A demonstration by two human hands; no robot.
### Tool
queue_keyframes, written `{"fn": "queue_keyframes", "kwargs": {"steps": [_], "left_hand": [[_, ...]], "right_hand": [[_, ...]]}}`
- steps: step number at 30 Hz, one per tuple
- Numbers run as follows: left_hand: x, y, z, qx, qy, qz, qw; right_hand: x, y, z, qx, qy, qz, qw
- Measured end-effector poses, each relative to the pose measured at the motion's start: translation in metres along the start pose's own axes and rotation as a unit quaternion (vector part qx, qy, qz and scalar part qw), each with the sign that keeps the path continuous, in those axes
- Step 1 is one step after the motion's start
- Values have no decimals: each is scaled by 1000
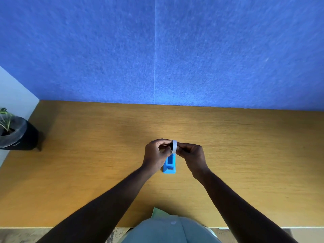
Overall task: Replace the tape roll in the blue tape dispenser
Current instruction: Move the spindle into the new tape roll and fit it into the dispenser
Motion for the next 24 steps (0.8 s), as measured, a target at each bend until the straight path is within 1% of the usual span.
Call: {"fn": "queue_keyframes", "kwargs": {"steps": [5, 9, 15, 20, 24], "left_hand": [[-2, 2, -6, 50, -22, 3, 998], [-3, 5, -10, 61, -22, 0, 998], [-6, 6, -13, 63, -23, -2, 998], [-4, 5, -14, 53, -20, 8, 998], [-2, 5, -14, 58, -26, 10, 998]], "right_hand": [[1, -4, 2, -36, -3, -13, 999], [0, -7, 4, -31, 4, -4, 1000], [1, -5, 4, 14, -3, -4, 1000], [1, -1, 1, 84, -14, 3, 996], [1, 1, -1, 114, -18, 0, 993]]}}
Point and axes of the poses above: each hand's wrist, its own x-axis away from the middle knuckle, its own y-axis out of the palm, z = x × y, the point moved 8 cm from there along -x, towards the middle knuckle, and after that the axes turned 4 degrees about -x, right-handed, at the moved point
